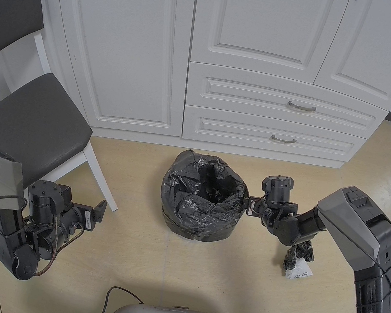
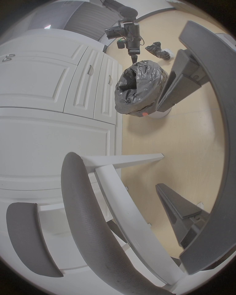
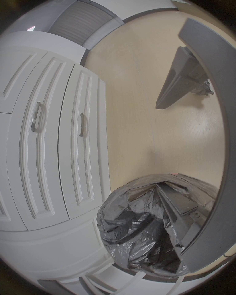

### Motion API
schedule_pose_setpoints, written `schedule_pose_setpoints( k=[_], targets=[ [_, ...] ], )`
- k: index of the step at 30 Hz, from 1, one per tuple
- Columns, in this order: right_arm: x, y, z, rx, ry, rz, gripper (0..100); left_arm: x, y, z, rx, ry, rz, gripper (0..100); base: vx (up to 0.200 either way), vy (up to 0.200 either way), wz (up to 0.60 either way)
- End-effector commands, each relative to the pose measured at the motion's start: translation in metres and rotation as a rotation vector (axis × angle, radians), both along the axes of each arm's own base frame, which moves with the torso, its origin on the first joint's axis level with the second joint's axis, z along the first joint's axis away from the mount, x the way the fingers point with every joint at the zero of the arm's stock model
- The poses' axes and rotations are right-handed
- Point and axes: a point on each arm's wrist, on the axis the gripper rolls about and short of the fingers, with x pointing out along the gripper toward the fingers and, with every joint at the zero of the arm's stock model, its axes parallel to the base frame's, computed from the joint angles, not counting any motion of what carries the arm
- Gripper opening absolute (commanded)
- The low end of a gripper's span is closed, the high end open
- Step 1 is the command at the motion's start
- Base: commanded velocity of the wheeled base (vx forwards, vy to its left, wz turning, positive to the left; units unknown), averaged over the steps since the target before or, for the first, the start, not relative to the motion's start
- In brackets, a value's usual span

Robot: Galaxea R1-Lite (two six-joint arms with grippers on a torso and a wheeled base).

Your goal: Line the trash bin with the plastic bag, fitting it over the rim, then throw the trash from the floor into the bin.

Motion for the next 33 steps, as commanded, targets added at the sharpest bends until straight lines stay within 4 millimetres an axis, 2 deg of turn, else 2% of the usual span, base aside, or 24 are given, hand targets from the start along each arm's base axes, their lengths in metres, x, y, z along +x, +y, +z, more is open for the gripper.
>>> schedule_pose_setpoints(
  k=[1,3,4,5,7,9,12,16,19,20,24,26,28,30,31,33],
  targets=[
    [-0.006,-0.009,0.023,0.059,-0.004,0.022,100,0.003,-0.007,0.003,-0.004,-0.021,-0.012,100,0.000,0.000,0.00],
    [-0.011,-0.013,0.037,0.106,0.016,0.047,100,0.003,-0.008,0.003,-0.004,-0.023,-0.016,100,0.000,0.000,0.00],
    [-0.012,-0.014,0.037,0.108,0.019,0.049,100,0.003,-0.008,0.003,-0.004,-0.023,-0.016,100,0.000,0.000,0.00],
    [-0.016,-0.020,0.049,0.153,0.041,0.069,100,0.004,-0.008,0.001,0.001,-0.017,-0.019,100,0.000,0.000,0.00],
    [-0.021,-0.028,0.061,0.189,0.071,0.087,100,0.004,-0.009,-0.002,0.009,-0.006,-0.028,100,0.000,0.000,0.00],
    [-0.023,-0.037,0.068,0.213,0.093,0.102,100,0.005,-0.009,-0.007,0.013,0.010,-0.030,100,0.000,0.000,0.00],
    [-0.021,-0.043,0.068,0.220,0.104,0.101,100,0.005,-0.010,-0.011,0.010,0.021,-0.029,100,0.000,0.000,0.00],
    [-0.011,-0.042,0.040,0.205,0.142,0.082,100,0.002,-0.008,-0.010,-0.019,0.029,-0.018,100,0.000,0.000,0.00],
    [-0.008,-0.039,0.029,0.199,0.155,0.076,100,-0.003,-0.009,-0.008,-0.032,0.030,-0.014,100,0.000,0.000,0.00],
    [-0.004,-0.036,0.013,0.187,0.174,0.070,100,-0.018,-0.013,0.007,-0.053,0.007,-0.044,100,0.000,0.000,0.00],
    [0.007,-0.031,-0.011,0.185,0.194,0.069,100,-0.032,-0.016,0.029,-0.082,-0.053,-0.071,100,0.000,0.000,0.00],
    [0.008,-0.029,-0.015,0.188,0.195,0.066,100,-0.034,-0.016,0.033,-0.087,-0.067,-0.075,100,0.000,0.000,0.00],
    [0.014,-0.022,-0.028,0.231,0.200,0.062,100,-0.043,-0.021,0.047,-0.106,-0.113,-0.107,100,0.000,0.000,0.00],
    [0.014,-0.022,-0.029,0.237,0.201,0.060,100,-0.045,-0.021,0.049,-0.107,-0.117,-0.112,100,0.000,0.000,0.00],
    [0.017,-0.016,-0.039,0.259,0.213,0.054,100,-0.059,-0.026,0.057,-0.119,-0.138,-0.152,100,0.000,0.000,0.00],
    [0.017,-0.015,-0.043,0.258,0.219,0.055,100,-0.062,-0.027,0.059,-0.122,-0.143,-0.161,100,0.000,0.000,0.00]
  ],
)
